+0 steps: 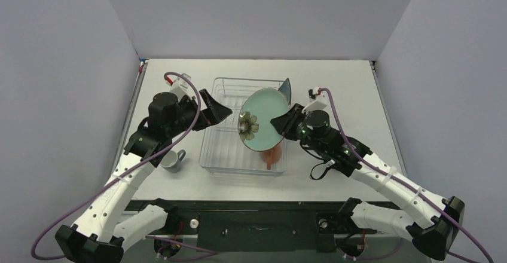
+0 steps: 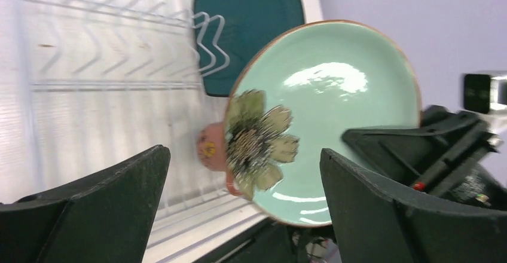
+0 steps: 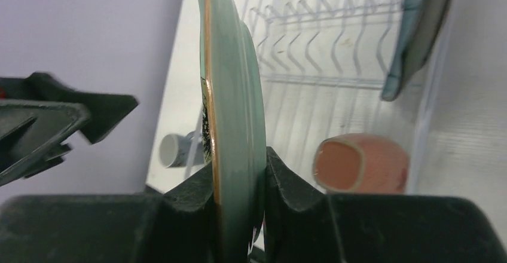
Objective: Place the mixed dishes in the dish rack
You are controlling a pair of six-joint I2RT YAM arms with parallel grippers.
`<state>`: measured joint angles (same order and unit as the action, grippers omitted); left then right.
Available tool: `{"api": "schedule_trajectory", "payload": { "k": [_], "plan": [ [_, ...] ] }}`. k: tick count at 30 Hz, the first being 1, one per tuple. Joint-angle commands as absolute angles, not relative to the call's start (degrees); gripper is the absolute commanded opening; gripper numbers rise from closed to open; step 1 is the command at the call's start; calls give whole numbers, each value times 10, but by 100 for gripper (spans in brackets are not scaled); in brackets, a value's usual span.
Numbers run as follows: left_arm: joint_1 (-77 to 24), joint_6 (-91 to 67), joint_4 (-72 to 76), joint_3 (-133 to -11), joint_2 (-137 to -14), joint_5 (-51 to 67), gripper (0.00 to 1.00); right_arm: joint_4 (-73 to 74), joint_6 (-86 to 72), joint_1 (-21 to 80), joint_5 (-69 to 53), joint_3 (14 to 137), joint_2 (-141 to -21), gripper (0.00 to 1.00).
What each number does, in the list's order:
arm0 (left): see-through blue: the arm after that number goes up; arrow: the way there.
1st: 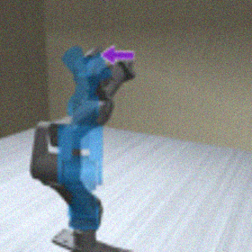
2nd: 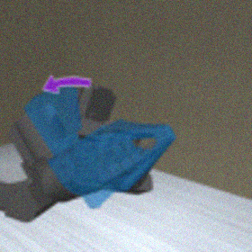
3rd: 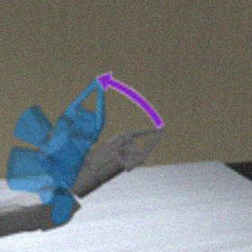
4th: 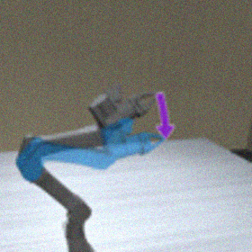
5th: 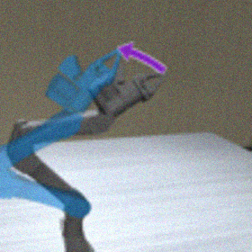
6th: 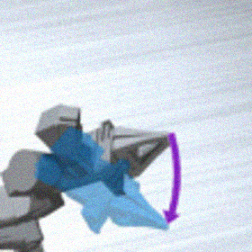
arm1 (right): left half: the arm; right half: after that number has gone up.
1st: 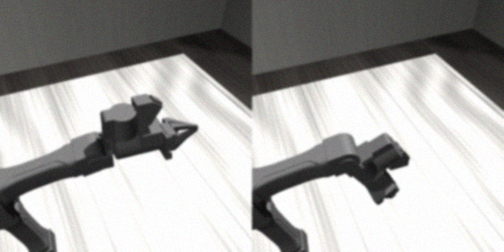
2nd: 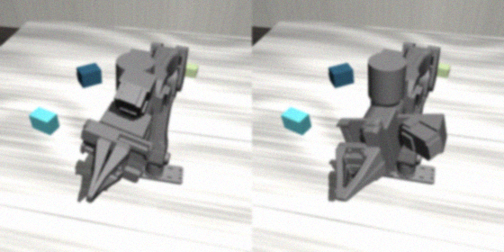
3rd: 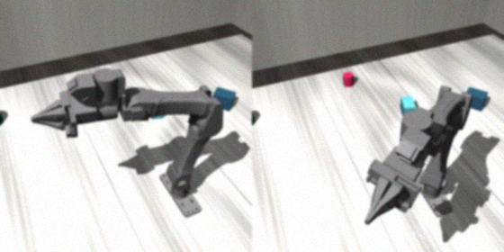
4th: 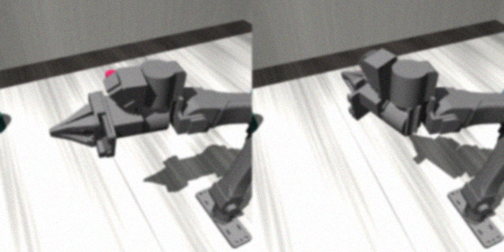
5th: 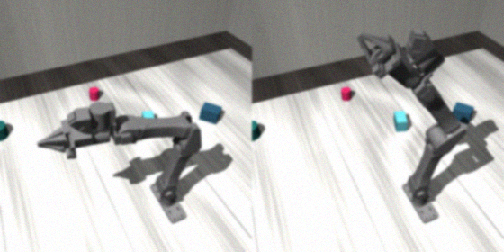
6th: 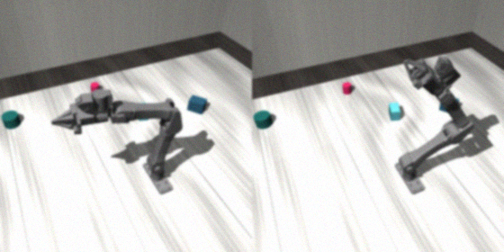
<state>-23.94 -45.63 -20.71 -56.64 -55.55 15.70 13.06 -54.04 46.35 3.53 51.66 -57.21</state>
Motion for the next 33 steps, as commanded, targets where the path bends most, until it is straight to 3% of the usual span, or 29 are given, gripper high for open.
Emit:
{"api": "schedule_trajectory", "payload": {
  "k": [1, 7, 15, 23, 33],
  "plan": [
    [-240, -349, -316, -623, -534, 23, 97, 156, -503, 494, 237, 638, -573, 0],
    [-240, -296, -375, -638, -510, -51, 97, 339, -470, 587, 511, 821, -690, 0],
    [-241, -281, -370, -630, -471, -53, 97, 507, -423, 630, 703, 1037, -882, 0],
    [-241, -288, -349, -598, -457, -26, 97, 530, -376, 626, 757, 1100, -997, 0],
    [-252, -269, -342, -594, -455, -17, 97, 528, -391, 579, 715, 1095, -1058, 0]
  ]
}}
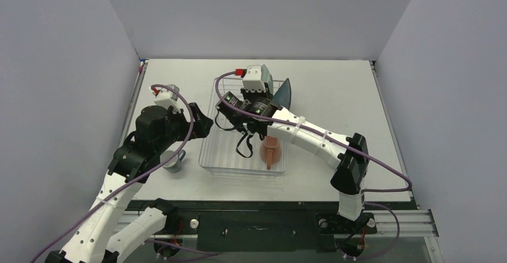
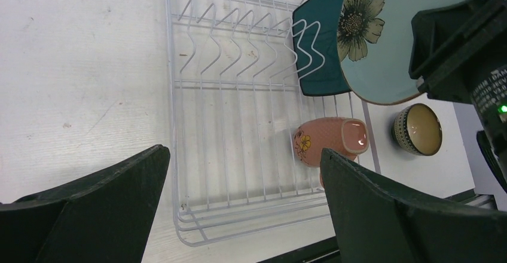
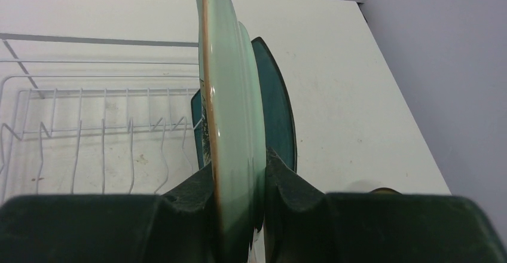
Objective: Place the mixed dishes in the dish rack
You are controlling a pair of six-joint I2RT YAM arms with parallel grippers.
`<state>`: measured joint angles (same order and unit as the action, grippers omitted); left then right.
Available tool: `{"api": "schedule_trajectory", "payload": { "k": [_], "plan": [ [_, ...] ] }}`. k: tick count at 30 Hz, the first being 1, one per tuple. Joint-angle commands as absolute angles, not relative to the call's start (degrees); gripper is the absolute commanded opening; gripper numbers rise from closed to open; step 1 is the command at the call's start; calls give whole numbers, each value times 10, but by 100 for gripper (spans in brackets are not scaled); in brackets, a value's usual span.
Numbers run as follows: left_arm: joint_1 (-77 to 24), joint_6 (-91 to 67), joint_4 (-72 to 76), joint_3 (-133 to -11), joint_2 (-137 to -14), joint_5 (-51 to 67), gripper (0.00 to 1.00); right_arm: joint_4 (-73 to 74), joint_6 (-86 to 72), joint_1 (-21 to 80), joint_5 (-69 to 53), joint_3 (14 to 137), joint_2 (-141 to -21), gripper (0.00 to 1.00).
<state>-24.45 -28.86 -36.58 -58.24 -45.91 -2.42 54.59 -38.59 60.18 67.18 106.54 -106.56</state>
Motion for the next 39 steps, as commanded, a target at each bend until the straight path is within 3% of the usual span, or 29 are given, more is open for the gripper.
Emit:
{"api": "schedule_trajectory", "payload": {
  "k": [1, 17, 32, 39],
  "plan": [
    [-253, -268, -342, -595, -455, -19, 97, 527, -390, 574, 713, 1092, -1060, 0],
    [-260, -265, -335, -597, -470, -19, 97, 413, -373, 532, 579, 979, -1056, 0],
    [-260, -276, -326, -595, -479, 0, 97, 330, -363, 463, 358, 902, -1032, 0],
    [-260, -284, -316, -590, -479, 26, 97, 286, -379, 444, 298, 848, -999, 31]
  ]
}}
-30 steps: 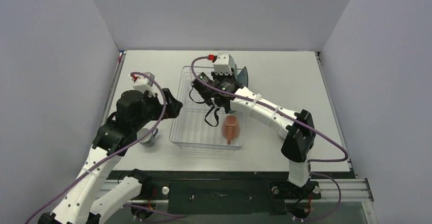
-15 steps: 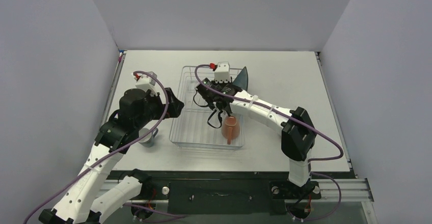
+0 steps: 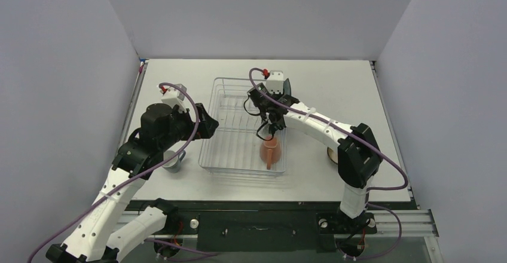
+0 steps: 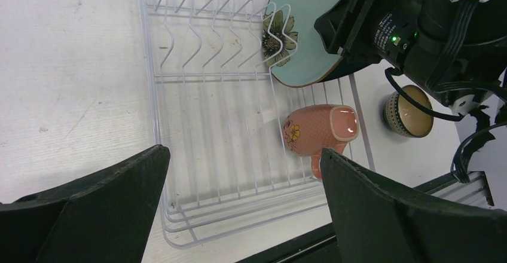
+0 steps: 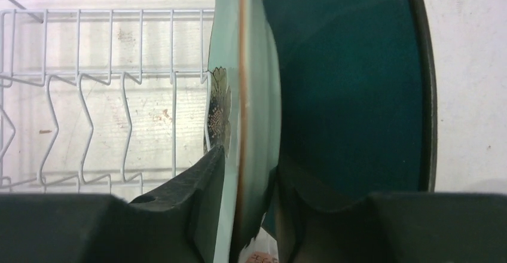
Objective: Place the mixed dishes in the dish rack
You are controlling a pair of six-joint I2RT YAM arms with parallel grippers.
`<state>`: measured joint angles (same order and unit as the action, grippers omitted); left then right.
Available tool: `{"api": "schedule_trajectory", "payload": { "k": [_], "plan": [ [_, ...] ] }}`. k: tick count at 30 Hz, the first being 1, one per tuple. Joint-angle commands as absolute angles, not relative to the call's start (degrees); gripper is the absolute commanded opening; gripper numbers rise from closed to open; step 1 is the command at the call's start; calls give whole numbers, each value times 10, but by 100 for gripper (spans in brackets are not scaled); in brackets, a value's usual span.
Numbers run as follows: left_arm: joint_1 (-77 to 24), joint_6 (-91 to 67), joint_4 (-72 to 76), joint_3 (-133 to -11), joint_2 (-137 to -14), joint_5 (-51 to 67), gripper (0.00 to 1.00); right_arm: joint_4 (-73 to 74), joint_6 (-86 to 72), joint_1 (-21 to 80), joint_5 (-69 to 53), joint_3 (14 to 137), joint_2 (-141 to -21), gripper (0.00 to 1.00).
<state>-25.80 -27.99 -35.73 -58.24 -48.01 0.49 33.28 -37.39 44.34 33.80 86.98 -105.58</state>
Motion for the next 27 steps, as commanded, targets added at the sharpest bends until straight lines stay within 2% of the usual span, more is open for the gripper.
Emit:
{"api": "schedule_trajectory", "payload": {
  "k": [1, 4, 12, 19, 27],
  "plan": [
    [-260, -285, -315, -589, -478, 28, 97, 277, -378, 443, 294, 839, -988, 36],
    [-260, -288, -312, -588, -478, 32, 97, 267, -359, 445, 290, 830, -967, 47],
    [-260, -298, -300, -582, -485, 44, 97, 314, -292, 477, 331, 857, -909, 66],
    [-260, -317, -283, -568, -499, 71, 97, 303, -218, 533, 365, 780, -800, 68],
    [-262, -341, -253, -558, -521, 111, 97, 213, -207, 508, 408, 547, -612, 69]
  ]
}}
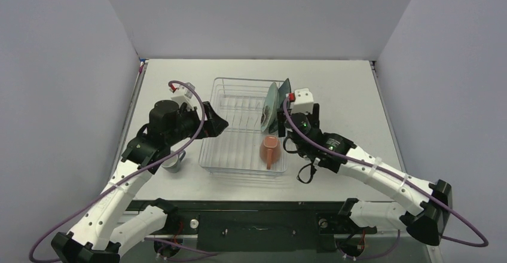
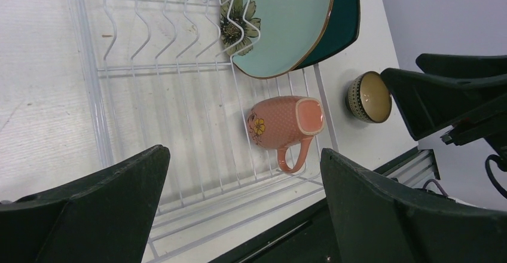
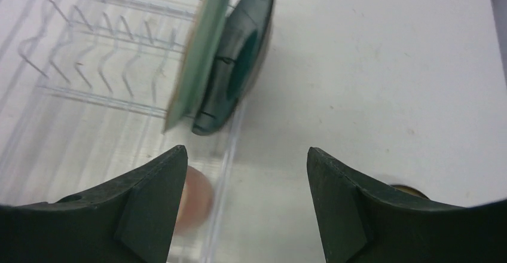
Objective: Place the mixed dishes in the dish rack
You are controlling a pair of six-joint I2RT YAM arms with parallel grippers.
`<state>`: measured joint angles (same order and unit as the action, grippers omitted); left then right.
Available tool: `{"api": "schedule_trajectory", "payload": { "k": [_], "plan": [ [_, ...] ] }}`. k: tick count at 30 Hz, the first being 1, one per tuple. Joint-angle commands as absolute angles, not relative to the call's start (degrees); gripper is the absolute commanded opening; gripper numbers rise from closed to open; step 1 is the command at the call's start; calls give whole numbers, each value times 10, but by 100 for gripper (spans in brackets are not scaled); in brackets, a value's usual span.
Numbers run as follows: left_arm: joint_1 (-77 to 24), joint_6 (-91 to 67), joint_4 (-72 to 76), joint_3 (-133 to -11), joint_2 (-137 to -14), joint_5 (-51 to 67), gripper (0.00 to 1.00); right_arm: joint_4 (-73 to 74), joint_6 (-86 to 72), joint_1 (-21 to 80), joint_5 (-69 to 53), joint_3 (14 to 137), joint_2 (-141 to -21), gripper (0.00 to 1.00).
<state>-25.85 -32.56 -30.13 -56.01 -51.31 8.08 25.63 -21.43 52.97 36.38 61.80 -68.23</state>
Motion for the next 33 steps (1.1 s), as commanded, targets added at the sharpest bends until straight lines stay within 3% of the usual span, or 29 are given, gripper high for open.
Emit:
{"api": "schedule_trajectory", "payload": {
  "k": [1, 6, 10, 13, 16, 24, 33],
  "plan": [
    [-263, -345, -250, -555, -522, 113, 97, 206, -224, 490, 409, 515, -579, 69],
    [-273, -367, -216, -531, -528, 121, 97, 207, -290, 401, 402, 431, -475, 70],
    [-288, -379, -198, -521, -538, 127, 97, 241, -393, 306, 426, 382, -399, 88],
    [-298, -378, -201, -529, -546, 122, 97, 298, -473, 212, 419, 362, -361, 95],
    [-304, -378, -200, -533, -549, 120, 97, 329, -500, 116, 347, 351, -357, 96],
    [-322, -382, -198, -526, -542, 110, 97, 350, -520, -25, 212, 315, -410, 96],
    [-333, -385, -202, -529, -538, 105, 97, 325, -508, -35, 152, 279, -438, 91]
  ]
}}
